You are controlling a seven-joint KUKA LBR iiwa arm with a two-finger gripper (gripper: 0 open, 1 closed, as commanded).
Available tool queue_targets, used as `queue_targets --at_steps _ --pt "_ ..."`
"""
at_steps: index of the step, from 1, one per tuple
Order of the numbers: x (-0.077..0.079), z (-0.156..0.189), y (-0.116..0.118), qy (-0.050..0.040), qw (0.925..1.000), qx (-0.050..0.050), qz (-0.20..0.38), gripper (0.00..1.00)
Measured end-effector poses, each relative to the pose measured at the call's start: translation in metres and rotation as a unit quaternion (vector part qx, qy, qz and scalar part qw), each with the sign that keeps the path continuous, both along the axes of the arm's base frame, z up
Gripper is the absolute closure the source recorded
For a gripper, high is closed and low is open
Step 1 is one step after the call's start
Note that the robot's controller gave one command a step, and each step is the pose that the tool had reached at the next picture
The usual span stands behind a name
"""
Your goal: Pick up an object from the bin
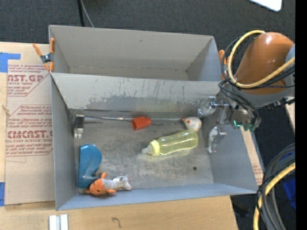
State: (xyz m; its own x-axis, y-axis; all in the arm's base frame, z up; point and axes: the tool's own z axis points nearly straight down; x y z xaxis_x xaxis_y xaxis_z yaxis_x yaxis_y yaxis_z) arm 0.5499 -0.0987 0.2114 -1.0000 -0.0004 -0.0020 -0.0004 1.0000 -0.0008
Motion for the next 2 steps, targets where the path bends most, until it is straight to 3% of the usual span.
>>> queue_targets --at_steps 1,2 --pt "0.001 -0.038 0.004 -0.0031 0.9995 -0.001 0.032 0.00" --pt "0.022 -0.135 0.035 0.0016 0.9910 -0.001 0.134 1.00"
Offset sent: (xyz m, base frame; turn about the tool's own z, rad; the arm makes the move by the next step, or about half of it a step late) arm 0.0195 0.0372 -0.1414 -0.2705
